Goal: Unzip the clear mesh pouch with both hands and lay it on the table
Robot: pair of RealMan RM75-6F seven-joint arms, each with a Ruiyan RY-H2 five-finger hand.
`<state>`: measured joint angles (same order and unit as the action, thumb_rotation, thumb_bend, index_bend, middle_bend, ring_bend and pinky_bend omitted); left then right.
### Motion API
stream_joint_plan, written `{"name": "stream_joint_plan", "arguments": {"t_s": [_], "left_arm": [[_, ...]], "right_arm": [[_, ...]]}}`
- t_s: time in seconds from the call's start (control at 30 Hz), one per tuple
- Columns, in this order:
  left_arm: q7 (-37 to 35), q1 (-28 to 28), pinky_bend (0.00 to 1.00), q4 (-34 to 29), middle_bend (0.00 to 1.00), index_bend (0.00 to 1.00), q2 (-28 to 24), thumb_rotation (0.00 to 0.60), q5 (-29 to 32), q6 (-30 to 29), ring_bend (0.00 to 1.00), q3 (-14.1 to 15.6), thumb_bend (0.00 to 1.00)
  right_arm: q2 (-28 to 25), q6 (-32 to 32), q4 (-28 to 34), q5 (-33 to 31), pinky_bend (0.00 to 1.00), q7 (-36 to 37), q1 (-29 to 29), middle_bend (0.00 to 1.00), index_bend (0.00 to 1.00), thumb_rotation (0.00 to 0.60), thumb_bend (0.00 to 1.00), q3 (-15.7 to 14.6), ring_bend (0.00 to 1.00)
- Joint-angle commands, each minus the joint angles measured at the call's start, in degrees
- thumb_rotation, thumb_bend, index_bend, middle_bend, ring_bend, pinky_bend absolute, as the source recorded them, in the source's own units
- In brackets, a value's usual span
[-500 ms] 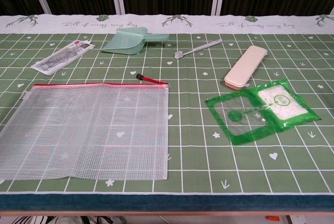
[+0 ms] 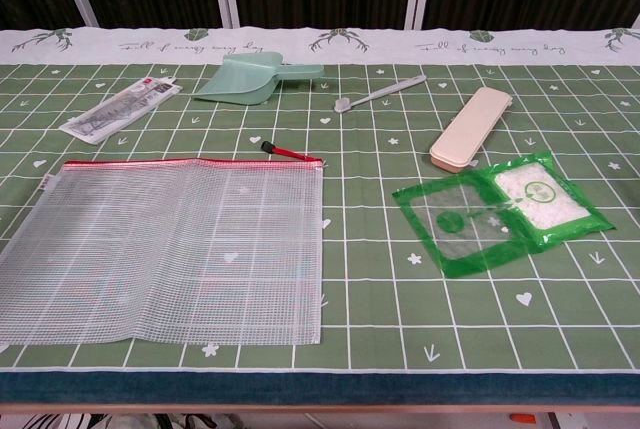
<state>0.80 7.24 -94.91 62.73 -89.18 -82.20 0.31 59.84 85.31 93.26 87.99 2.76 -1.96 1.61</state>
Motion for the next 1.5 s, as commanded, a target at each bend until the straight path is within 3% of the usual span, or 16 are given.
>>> {"name": "stream_joint_plan", "arguments": {"t_s": [0.03, 0.37, 0.53, 0.7, 0.93, 1.1, 1.5], "left_arm": [[0.9, 0.4, 0.00, -0.7, 0.00, 0.00, -0.3, 0.600, 0.1, 0.3, 0.00, -0.3, 0.07], [10.0, 8.5, 0.00, -11.4, 0.00, 0.00, -1.6, 0.600, 5.8, 8.1, 0.00, -7.2, 0.07], [20.3, 15.9, 0.00, -15.2, 0.00, 0.03, 1.2, 0.600, 15.9, 15.3, 0.00, -12.5, 0.13], [30.5, 23.4, 0.00, -15.0, 0.00, 0.09, 6.6, 0.600, 26.7, 19.8, 0.00, -16.2, 0.15], [45.5, 35.7, 0.00, -8.5, 0.00, 0.17, 18.5, 0.600, 41.9, 20.8, 0.00, -19.5, 0.17], [51.6, 42.6, 0.00, -2.5, 0.00, 0.23, 26.0, 0.600, 49.9, 19.5, 0.00, -20.5, 0.20], [56.8, 53.8, 0.00, 13.5, 0.03, 0.35, 39.0, 0.600, 57.5, 20.1, 0.00, -20.7, 0.26]], "right_arm": [[0.3, 0.1, -0.1, -0.1, 0.20, -0.3, -0.1, 0.00, 0.00, 0.600, 0.11, 0.2, 0.00], [0.9, -0.4, -0.4, -0.2, 0.20, -0.9, -0.3, 0.00, 0.00, 0.600, 0.11, 0.1, 0.00], [0.9, -1.0, -0.2, -1.5, 0.20, -0.4, -0.3, 0.00, 0.00, 0.600, 0.12, 0.4, 0.00], [0.8, -1.4, 0.2, -2.2, 0.20, -0.4, -0.4, 0.00, 0.00, 0.600, 0.12, 0.7, 0.00], [0.8, -2.0, 0.6, -3.6, 0.20, -0.1, -0.5, 0.00, 0.00, 0.600, 0.12, 1.1, 0.00], [0.6, -2.5, 1.0, -4.5, 0.20, -0.4, -0.5, 0.00, 0.00, 0.600, 0.12, 1.2, 0.00], [0.5, -3.9, 1.2, -6.0, 0.20, 0.2, -0.8, 0.00, 0.00, 0.600, 0.13, 1.5, 0.00]]}}
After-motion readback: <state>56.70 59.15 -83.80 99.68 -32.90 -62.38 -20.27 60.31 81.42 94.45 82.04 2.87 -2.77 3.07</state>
